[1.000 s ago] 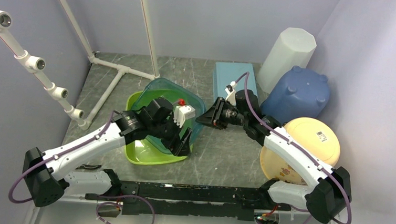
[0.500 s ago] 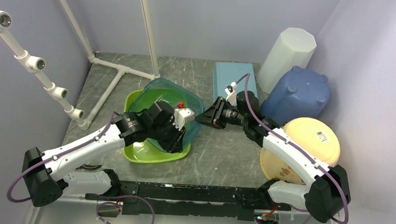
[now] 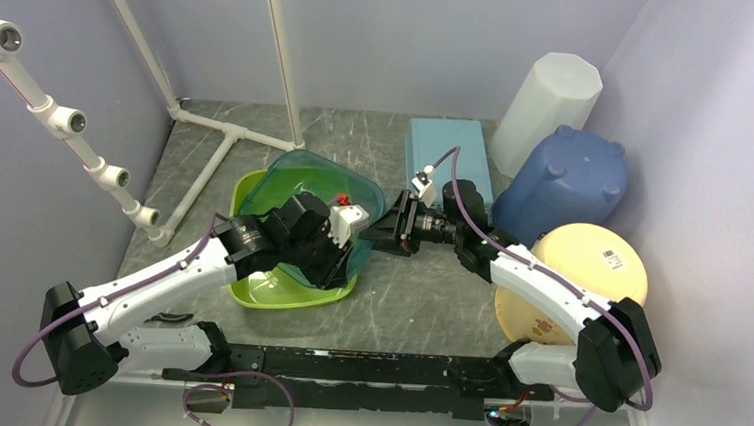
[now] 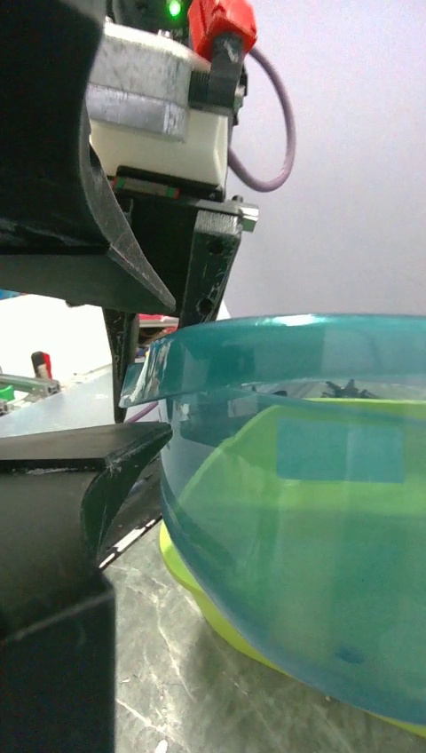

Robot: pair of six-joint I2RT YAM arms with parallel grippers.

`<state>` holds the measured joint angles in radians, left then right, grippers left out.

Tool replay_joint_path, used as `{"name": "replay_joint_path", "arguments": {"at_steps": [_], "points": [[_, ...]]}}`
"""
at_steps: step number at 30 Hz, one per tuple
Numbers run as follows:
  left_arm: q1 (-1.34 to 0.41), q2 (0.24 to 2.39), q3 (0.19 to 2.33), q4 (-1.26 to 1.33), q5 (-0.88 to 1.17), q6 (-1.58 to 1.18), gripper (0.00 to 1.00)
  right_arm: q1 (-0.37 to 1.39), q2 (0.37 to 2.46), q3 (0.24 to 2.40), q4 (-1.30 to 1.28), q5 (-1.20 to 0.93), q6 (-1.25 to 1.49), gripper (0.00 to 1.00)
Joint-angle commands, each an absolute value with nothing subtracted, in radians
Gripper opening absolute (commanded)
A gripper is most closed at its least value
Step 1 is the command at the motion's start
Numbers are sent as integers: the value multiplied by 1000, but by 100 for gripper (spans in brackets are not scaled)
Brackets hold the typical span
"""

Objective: Turn the large container upside down

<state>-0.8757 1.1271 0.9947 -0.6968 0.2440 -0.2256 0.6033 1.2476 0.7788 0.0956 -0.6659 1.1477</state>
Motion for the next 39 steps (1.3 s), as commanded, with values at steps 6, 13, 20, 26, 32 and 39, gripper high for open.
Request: {"name": "replay_joint_path", "arguments": {"at_steps": [6, 13, 20, 26, 32, 39], "points": [[-877, 1109, 1009, -655, 272, -225, 17, 612, 1300, 863, 32, -720, 1071, 44], [-893, 1127, 1014, -663, 285, -220, 16, 613, 1324, 866, 78, -710, 1111, 43], [-915, 1158, 1022, -666, 284, -217, 15, 613, 1356, 916, -26, -680, 1086, 48], [-938, 1194, 1041, -666, 271, -214, 15, 612, 1356, 917, -11, -656, 1123, 40], [-941, 1176, 1044, -663, 223, -232, 24, 613, 1340, 909, -40, -640, 1113, 5], [-941, 1097, 1051, -666, 73, -304, 79, 609, 1223, 871, -46, -535, 1078, 0]]}}
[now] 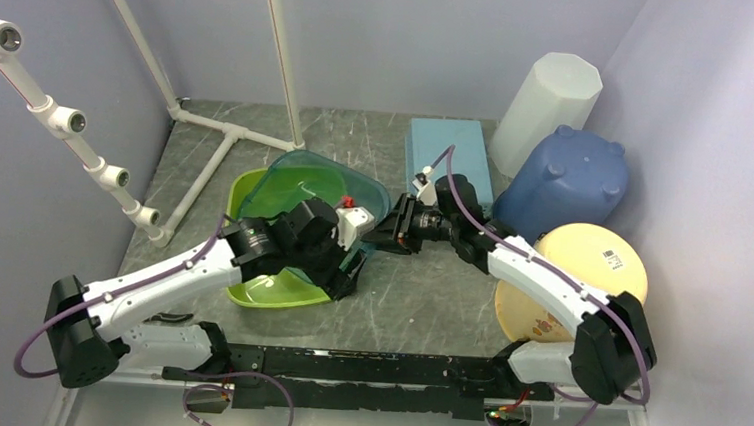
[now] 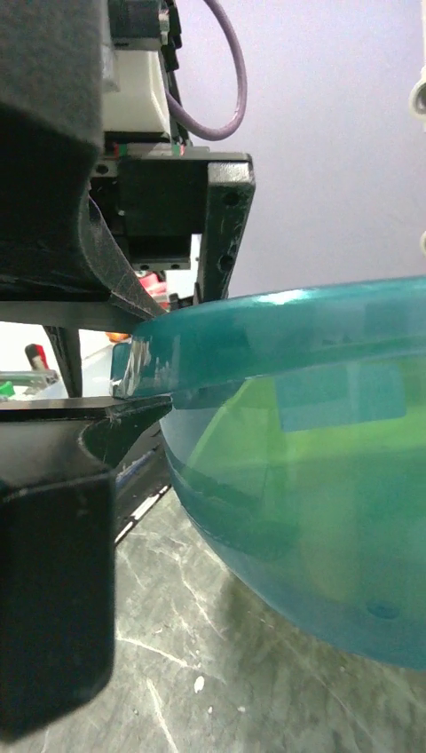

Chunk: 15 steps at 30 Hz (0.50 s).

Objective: Turn the large container upside down

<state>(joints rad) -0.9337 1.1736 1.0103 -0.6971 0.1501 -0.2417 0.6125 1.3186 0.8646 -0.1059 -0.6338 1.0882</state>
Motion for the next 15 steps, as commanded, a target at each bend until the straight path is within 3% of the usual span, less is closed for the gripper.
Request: {"name": "replay_joint_path", "arguments": {"at_steps": [1, 15], "points": [[-942, 1078, 1051, -664, 42, -316, 83, 610, 1205, 874, -57, -518, 1063, 0], [-941, 773, 1039, -673, -363, -430, 92, 607, 974, 943, -220, -374, 832, 0]]}}
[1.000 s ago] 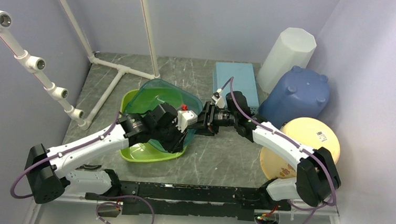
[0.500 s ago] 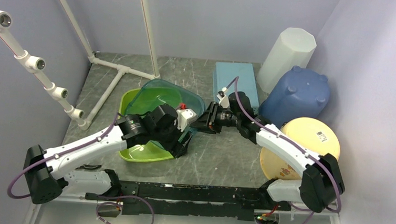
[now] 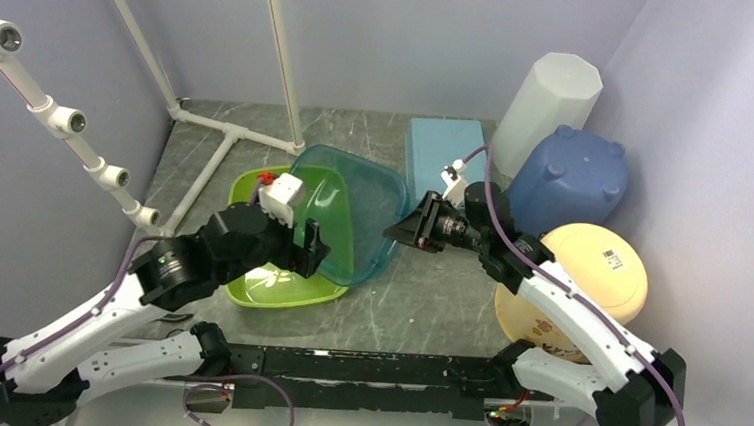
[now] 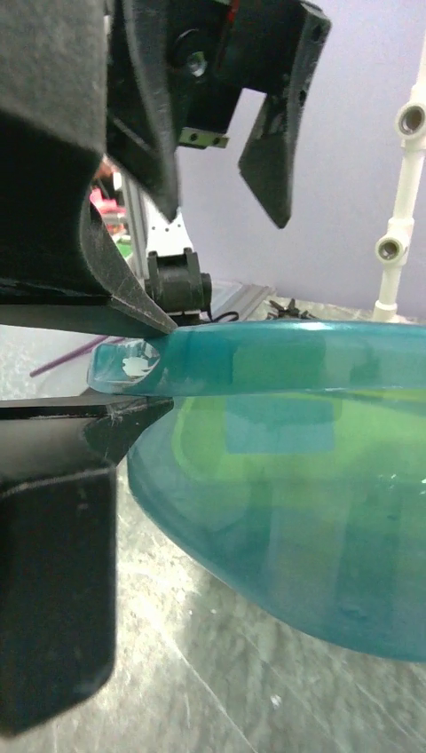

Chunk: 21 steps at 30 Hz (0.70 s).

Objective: Turn the large container upside down

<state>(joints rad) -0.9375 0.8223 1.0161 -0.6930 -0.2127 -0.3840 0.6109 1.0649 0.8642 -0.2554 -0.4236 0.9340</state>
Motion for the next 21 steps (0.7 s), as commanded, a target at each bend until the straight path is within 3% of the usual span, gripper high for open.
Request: {"name": "replay_joint_path", "arguments": {"at_steps": [1, 8, 21], "points": [[-941, 765, 1036, -680, -385, -437, 91, 606, 960, 957, -236, -368, 810, 0], [-942, 740, 1015, -740, -514, -516, 92, 607, 880, 1075, -379, -310, 644, 0], [-941, 839, 1026, -676, -425, -490, 92, 607, 844, 1265, -602, -246, 437, 0]]}}
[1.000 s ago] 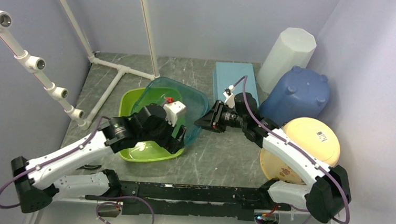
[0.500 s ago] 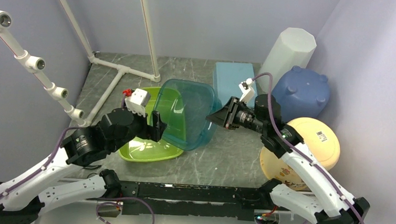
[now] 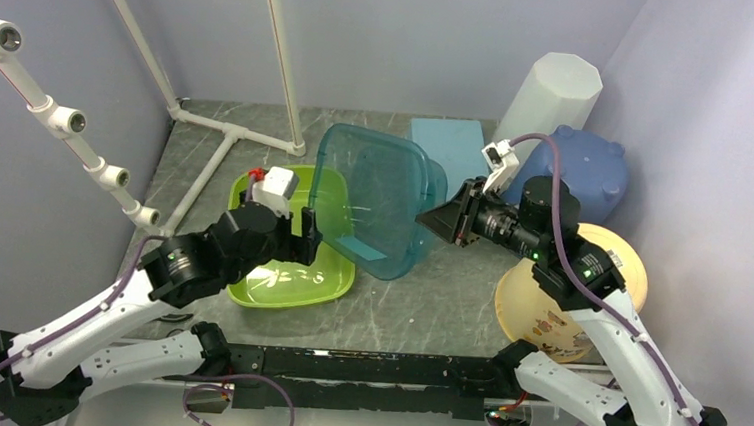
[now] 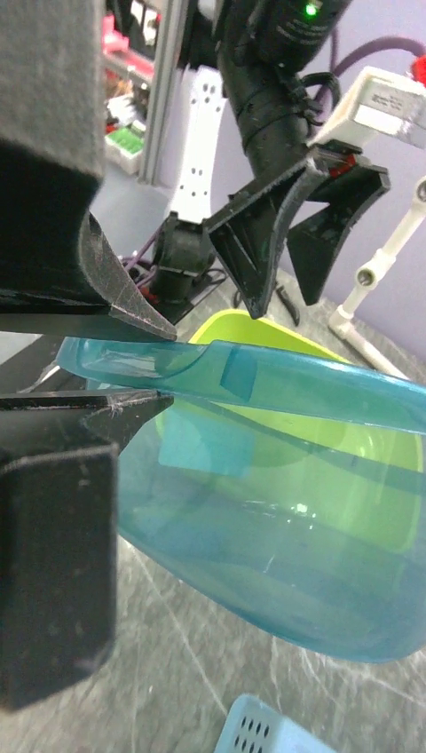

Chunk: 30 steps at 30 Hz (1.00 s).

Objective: Turn the large container upside down

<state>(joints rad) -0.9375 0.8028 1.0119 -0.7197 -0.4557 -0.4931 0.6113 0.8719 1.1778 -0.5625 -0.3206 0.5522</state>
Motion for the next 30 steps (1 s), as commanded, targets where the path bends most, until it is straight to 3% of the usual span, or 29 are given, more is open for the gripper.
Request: {"name": "replay_joint_path", "arguments": {"at_steps": [1, 14, 30], "points": [[-941, 846, 1028, -673, -419, -488, 92, 608, 845, 1283, -622, -242, 420, 0], [-941, 880, 1023, -661, -404, -491, 91, 608, 844, 1429, -879, -247, 253, 0], [-934, 996, 1012, -733, -427, -640, 93, 608, 859, 1578, -946, -285, 239, 0]]}}
